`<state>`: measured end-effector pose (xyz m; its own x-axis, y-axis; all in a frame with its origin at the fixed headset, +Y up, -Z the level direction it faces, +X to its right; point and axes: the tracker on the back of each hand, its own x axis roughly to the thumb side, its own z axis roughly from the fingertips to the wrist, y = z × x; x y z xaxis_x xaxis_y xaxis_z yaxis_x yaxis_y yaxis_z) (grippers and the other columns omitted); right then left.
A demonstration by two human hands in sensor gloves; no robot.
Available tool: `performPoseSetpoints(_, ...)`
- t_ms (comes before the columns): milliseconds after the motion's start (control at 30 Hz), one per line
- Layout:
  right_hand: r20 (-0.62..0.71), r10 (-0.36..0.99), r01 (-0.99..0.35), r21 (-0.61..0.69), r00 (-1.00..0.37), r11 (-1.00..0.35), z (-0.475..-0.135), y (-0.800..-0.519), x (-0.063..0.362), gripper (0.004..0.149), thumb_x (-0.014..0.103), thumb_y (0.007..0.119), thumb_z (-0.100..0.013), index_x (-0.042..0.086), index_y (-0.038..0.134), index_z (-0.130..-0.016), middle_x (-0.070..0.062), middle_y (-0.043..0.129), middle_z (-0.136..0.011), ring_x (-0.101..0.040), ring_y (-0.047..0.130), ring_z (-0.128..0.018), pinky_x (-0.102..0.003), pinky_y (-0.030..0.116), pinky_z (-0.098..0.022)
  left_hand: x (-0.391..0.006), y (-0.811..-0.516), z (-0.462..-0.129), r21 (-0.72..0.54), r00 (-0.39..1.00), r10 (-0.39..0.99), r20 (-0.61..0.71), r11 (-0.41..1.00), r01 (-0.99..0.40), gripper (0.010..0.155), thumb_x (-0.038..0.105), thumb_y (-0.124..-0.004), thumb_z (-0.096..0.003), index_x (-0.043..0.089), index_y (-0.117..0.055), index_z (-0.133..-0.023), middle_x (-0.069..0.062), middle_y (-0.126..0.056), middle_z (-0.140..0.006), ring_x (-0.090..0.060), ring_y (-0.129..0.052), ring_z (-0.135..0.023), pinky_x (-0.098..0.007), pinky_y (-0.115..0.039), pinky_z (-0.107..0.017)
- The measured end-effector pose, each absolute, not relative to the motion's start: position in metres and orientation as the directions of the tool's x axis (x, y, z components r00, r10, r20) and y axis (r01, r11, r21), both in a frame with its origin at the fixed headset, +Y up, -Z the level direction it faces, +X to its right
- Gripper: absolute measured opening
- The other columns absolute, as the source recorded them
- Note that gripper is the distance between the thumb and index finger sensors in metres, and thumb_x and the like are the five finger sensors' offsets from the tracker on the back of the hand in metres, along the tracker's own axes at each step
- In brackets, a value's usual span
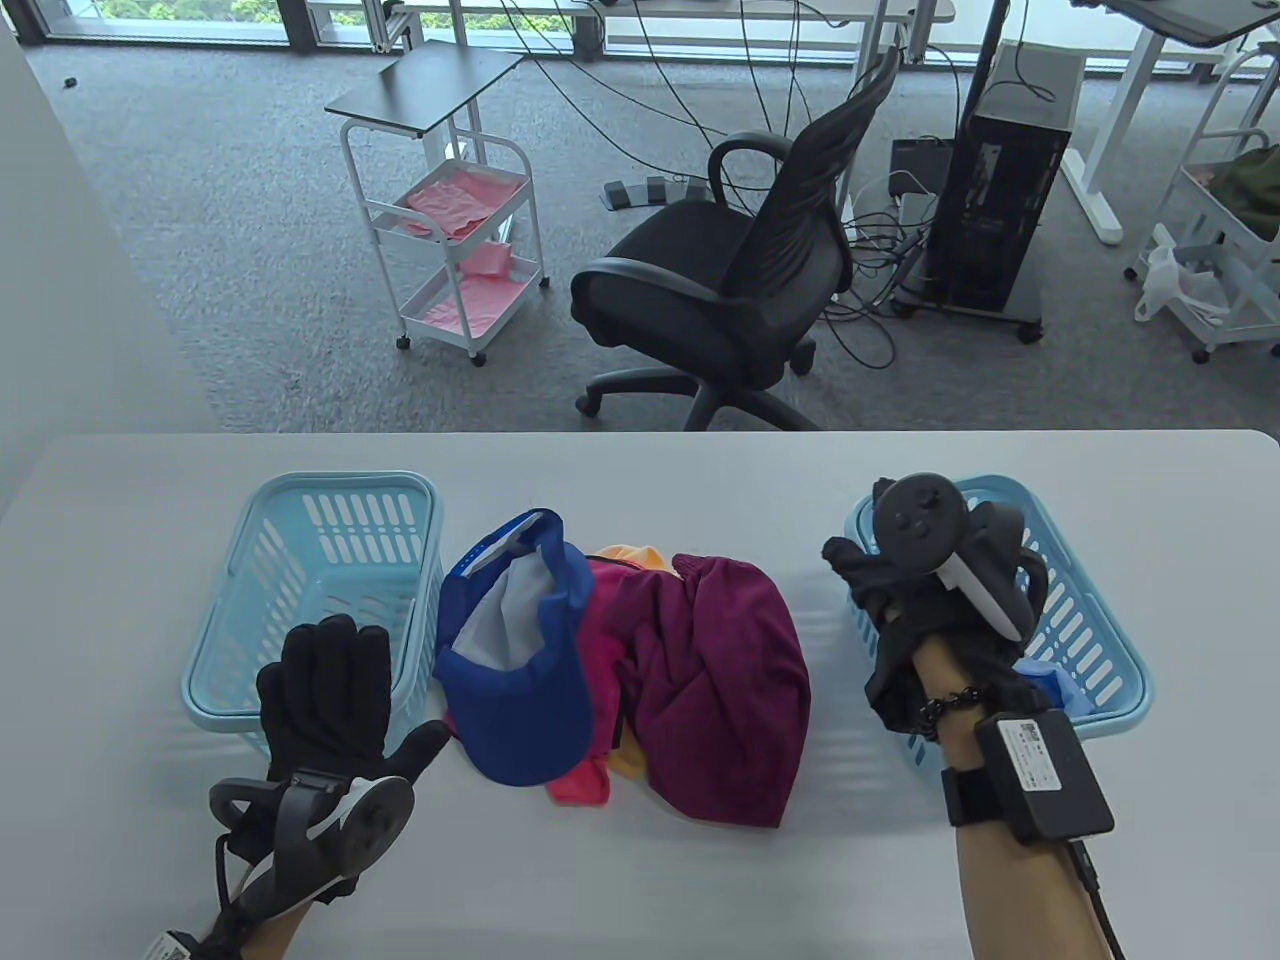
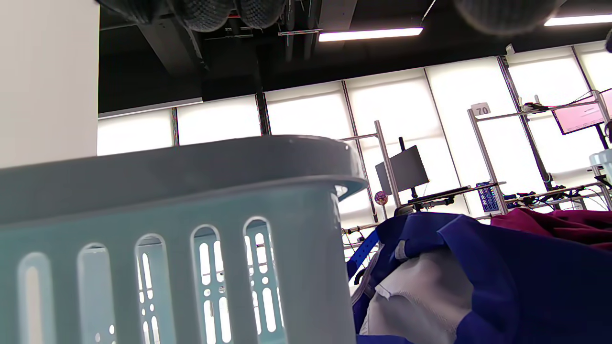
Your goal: Sort apparel and towels into hand baskets
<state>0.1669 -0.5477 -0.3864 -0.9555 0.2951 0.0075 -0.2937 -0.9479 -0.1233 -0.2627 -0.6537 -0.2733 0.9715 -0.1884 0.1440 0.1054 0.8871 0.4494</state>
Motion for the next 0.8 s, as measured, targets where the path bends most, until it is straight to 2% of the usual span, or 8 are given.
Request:
performPoseSetpoints(167, 0.100, 0.291, -0.303, -0.125, -0.951, -0.945, -0.374, -0.556, 0.122, 0.082, 0.047, 0.079, -0.051, -0.001, 0.049, -0.110, -0.038, 0.053, -0.106, -0.063, 0.067, -0.090, -0.073, 0.063, -0.063, -0.265, -0.653, -0.273, 0.447, 0.976, -0.174, 0.134, 0.889, 0.097, 0.097, 0.068, -0.058, -0.0499, 0.007, -0.021, -0.116, -0.031, -0.030, -0.120, -0.060, -0.044, -0.109, -0.073, -0.047, -0.075)
performPoseSetpoints(300, 0.121, 0.321, -0.335, -0.117, -0.939, -0.935, -0.375, -0.572, 0.100, 0.087, 0.049, 0.078, -0.051, -0.001, 0.042, -0.112, -0.040, 0.044, -0.108, -0.066, 0.059, -0.092, -0.075, 0.058, -0.065, -0.265, -0.652, -0.273, 0.454, 0.974, -0.178, 0.138, 0.886, 0.097, 0.097, 0.068, -0.058, -0.0499, 0.008, -0.021, -0.116, -0.031, -0.030, -0.120, -0.060, -0.044, -0.109, -0.073, -0.047, -0.075)
performPoseSetpoints(467, 0.097, 0.381, -0.386, -0.036, -0.919, -0.922, -0.385, -0.618, 0.075, 0.092, 0.052, 0.077, -0.051, 0.001, 0.033, -0.113, -0.041, 0.033, -0.110, -0.071, 0.044, -0.095, -0.081, 0.046, -0.066, -0.263, -0.649, -0.270, 0.465, 0.973, -0.174, 0.153, 0.882, 0.084, 0.097, 0.068, -0.058, -0.0500, 0.007, -0.021, -0.117, -0.031, -0.030, -0.120, -0.060, -0.044, -0.109, -0.073, -0.047, -0.075)
performPoseSetpoints(633, 0.078, 0.309, -0.304, 0.069, -0.948, -0.950, -0.399, -0.674, 0.055, 0.102, 0.059, 0.074, -0.048, 0.003, 0.020, -0.114, -0.043, 0.018, -0.110, -0.076, 0.027, -0.093, -0.085, 0.035, -0.063, -0.264, -0.649, -0.269, 0.467, 0.973, -0.169, 0.157, 0.881, 0.078, 0.097, 0.068, -0.058, -0.0499, 0.007, -0.021, -0.117, -0.031, -0.030, -0.120, -0.060, -0.044, -0.109, -0.073, -0.047, -0.075)
performPoseSetpoints(800, 0.047, 0.243, -0.233, 0.156, -0.969, -0.960, -0.409, -0.713, 0.046, 0.105, 0.061, 0.073, -0.046, 0.004, 0.015, -0.113, -0.045, 0.014, -0.108, -0.078, 0.025, -0.091, -0.086, 0.034, -0.062, -0.264, -0.648, -0.269, 0.466, 0.973, -0.170, 0.156, 0.881, 0.079, 0.097, 0.068, -0.058, -0.0499, 0.007, -0.021, -0.117, -0.031, -0.030, -0.120, -0.060, -0.044, -0.109, -0.073, -0.047, -0.075)
